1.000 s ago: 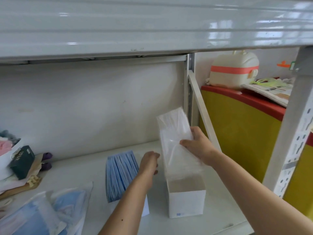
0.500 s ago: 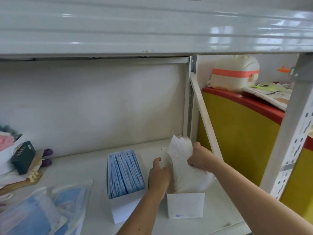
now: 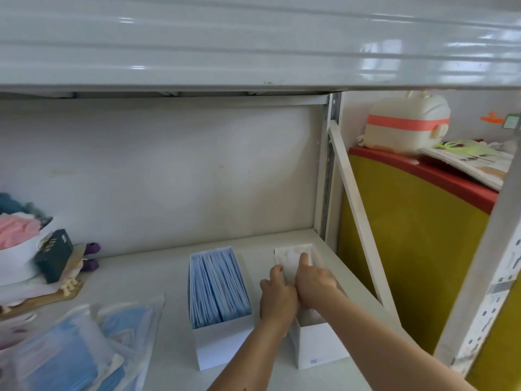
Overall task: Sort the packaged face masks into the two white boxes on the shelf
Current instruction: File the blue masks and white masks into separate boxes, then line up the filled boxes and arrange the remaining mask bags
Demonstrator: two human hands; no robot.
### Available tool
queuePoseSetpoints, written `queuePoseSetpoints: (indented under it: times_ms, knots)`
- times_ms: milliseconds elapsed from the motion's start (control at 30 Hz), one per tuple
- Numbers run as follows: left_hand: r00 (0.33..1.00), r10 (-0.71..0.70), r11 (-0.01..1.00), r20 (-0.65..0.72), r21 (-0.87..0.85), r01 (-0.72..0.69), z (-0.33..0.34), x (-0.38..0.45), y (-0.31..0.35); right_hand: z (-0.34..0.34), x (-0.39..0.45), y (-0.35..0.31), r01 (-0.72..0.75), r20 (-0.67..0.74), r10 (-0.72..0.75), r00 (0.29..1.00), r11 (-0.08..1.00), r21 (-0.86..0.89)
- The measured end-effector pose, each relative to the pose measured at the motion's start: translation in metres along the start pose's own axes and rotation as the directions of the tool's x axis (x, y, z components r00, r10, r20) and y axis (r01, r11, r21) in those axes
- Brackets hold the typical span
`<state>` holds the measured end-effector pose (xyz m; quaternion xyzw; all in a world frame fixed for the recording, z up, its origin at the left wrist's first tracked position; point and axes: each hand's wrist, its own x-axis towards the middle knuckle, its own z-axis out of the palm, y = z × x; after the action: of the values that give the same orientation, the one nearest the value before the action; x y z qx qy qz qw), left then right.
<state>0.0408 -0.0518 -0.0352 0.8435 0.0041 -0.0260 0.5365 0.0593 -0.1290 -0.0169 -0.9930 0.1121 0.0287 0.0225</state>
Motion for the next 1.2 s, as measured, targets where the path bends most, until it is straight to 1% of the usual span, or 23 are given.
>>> queuePoseSetpoints:
  times_ms: [33,100,167,233,300,333,367,400,433,467,500,533,600,667,700,767,867,900,967,1033,1067,1133,1200]
  knots:
    - [1.0,-0.005,1.0,0.001,0.004,0.005,0.0,0.001,0.0,0.001,0.002,0.0,-0.013,0.018,0.013,1.0,1.0,0.008]
    - [1.0,-0.019,1.0,0.008,0.01,0.019,0.0,0.0,0.002,-0.003,0.003,0.003,-0.039,0.087,0.031,0.996,0.995,0.094]
    - [1.0,-0.003,1.0,0.014,-0.005,0.003,-0.003,-0.002,0.005,-0.013,0.002,0.008,-0.025,0.132,0.0,0.991,0.981,0.193]
    - [0.997,0.08,0.996,-0.023,-0.033,-0.081,-0.015,-0.005,0.011,-0.024,-0.002,0.02,0.026,0.086,-0.051,0.995,0.962,0.273]
    - [0.975,0.169,0.985,-0.143,0.006,-0.17,-0.039,-0.009,0.015,-0.032,-0.007,0.038,0.043,-0.027,-0.036,0.999,0.942,0.333]
    - [0.95,0.194,0.981,-0.243,0.052,-0.187,-0.055,-0.01,0.015,-0.034,-0.01,0.047,0.032,-0.083,-0.002,0.997,0.931,0.363]
    - [0.917,0.2,0.979,-0.345,0.096,-0.177,-0.074,-0.008,0.013,-0.034,-0.013,0.056,0.012,-0.102,0.032,0.994,0.914,0.405]
    - [0.887,0.178,0.983,-0.426,0.125,-0.137,-0.095,-0.005,0.007,-0.033,-0.016,0.064,-0.012,-0.08,0.054,0.995,0.894,0.449]
    - [0.871,0.134,0.987,-0.473,0.143,-0.074,-0.114,-0.001,-0.002,-0.031,-0.02,0.069,-0.04,-0.019,0.056,0.998,0.88,0.474]
    - [0.869,0.075,0.987,-0.489,0.159,0.004,-0.132,0.001,-0.01,-0.028,-0.024,0.072,-0.045,0.041,0.029,0.999,0.892,0.45]
    - [0.875,0.009,0.98,-0.484,0.176,0.087,-0.145,0.001,-0.018,-0.023,-0.027,0.072,-0.059,0.111,0.013,0.994,0.903,0.425]
    - [0.884,-0.055,0.969,-0.464,0.187,0.158,-0.152,0.0,-0.025,-0.018,-0.027,0.073,-0.058,0.126,0.008,0.992,0.915,0.4]
    - [0.906,-0.149,0.963,-0.396,0.149,0.223,-0.152,-0.005,-0.033,-0.012,-0.025,0.073,-0.117,0.133,0.061,0.989,0.875,0.469]
    - [0.934,-0.173,0.976,-0.311,0.076,0.206,-0.141,-0.008,-0.037,-0.01,-0.021,0.071,-0.146,0.092,0.117,0.989,0.881,0.45]
    - [0.945,-0.162,0.982,-0.283,0.045,0.181,-0.135,-0.008,-0.041,-0.009,-0.021,0.069,-0.161,0.078,0.14,0.987,0.881,0.444]
    - [0.956,-0.134,0.988,-0.26,0.035,0.148,-0.124,-0.005,-0.048,-0.006,-0.018,0.067,-0.176,0.072,0.16,0.984,0.885,0.43]
    - [0.968,-0.099,0.994,-0.228,0.029,0.109,-0.112,-0.001,-0.049,-0.004,-0.012,0.063,-0.179,0.029,0.18,0.983,0.923,0.342]
    - [0.974,-0.091,0.995,-0.208,0.015,0.097,-0.108,-0.004,-0.046,-0.004,-0.01,0.063,-0.185,0.022,0.191,0.981,0.91,0.371]
    - [0.979,-0.084,0.996,-0.186,0.011,0.088,-0.107,-0.007,-0.04,-0.008,-0.009,0.057,-0.154,0.005,0.163,0.987,0.915,0.372]
    - [0.977,-0.091,0.994,-0.192,0.047,0.102,-0.113,-0.01,-0.036,-0.015,-0.012,0.043,-0.091,-0.119,0.146,0.982,0.92,0.382]
    - [0.973,-0.099,0.991,-0.207,0.066,0.115,-0.12,-0.012,-0.035,-0.019,-0.014,0.032,-0.059,-0.181,0.14,0.974,0.919,0.39]
    - [0.962,-0.102,0.987,-0.252,0.092,0.129,-0.142,-0.016,-0.034,-0.027,-0.022,0.0,0.008,-0.251,0.106,0.962,0.91,0.414]
    - [0.941,-0.098,0.984,-0.324,0.11,0.14,-0.171,-0.02,-0.037,-0.035,-0.033,-0.04,0.133,-0.311,-0.002,0.95,0.906,0.401]
